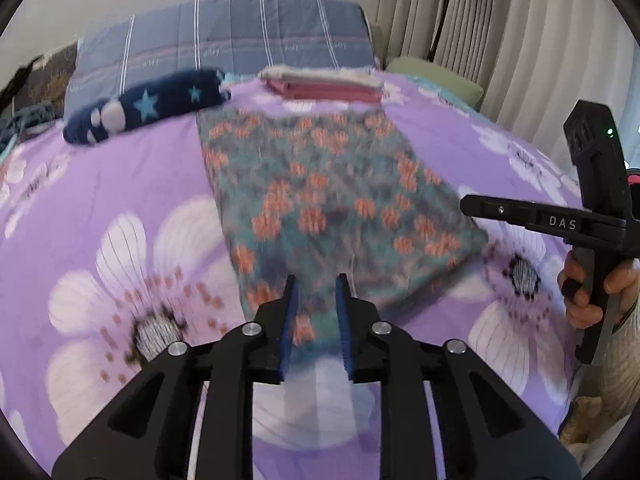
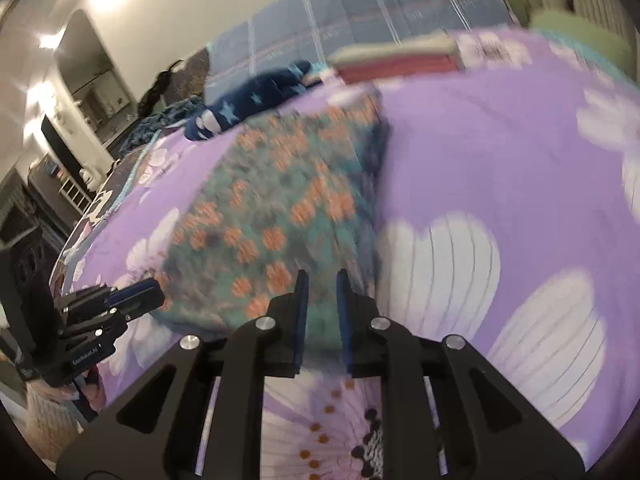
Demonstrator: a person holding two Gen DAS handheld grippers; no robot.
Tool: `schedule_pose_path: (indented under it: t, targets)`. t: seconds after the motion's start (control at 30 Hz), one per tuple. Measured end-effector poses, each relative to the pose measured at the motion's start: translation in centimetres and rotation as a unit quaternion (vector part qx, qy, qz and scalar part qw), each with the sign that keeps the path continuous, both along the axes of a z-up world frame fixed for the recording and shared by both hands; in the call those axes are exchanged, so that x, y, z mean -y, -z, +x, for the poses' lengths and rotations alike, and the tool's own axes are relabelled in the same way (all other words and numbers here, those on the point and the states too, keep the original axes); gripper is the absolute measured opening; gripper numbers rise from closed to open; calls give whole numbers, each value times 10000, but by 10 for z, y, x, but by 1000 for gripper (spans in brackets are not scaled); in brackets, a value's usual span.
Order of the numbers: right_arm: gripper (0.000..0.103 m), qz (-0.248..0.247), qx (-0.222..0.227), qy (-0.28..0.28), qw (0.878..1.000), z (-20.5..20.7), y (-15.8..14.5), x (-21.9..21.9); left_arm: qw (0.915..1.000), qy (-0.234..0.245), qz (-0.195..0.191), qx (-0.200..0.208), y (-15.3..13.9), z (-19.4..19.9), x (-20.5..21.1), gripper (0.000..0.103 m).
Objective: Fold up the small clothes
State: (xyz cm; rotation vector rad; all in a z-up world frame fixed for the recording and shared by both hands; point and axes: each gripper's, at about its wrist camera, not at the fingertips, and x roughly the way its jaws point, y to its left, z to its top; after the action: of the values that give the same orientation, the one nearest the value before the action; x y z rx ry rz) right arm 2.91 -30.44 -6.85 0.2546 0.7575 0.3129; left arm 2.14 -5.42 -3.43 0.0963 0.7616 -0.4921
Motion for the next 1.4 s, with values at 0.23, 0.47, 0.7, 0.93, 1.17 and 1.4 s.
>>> schedule_pose_path:
  t: [0.23,0.47,0.7,0.93,1.17,1.4]
  targets:
    - [23,-116,292,-240,9992,57,-27,-12,9991,-292,-6,308,-19,52,6,42]
    - [43,-110,-940,41,9955,110,40,-5,9970,-460,611,-71,29,82,18,44]
    - [43,-311,-707,-39,9970,106,35,-11,9959,-438,795,12,26,79,23,45]
    - [42,-430,-469,-10,9980,105,9,-8,9954,-396,876,43,18,82,25,48]
    - [30,-365,96,-427,9984,134,-14,-16,9974,-539,66,464,-29,104,17,35]
    - [9,-411,-657,127,9969,188,38,-1,9967,-816,-19,52,-10,188,27,26]
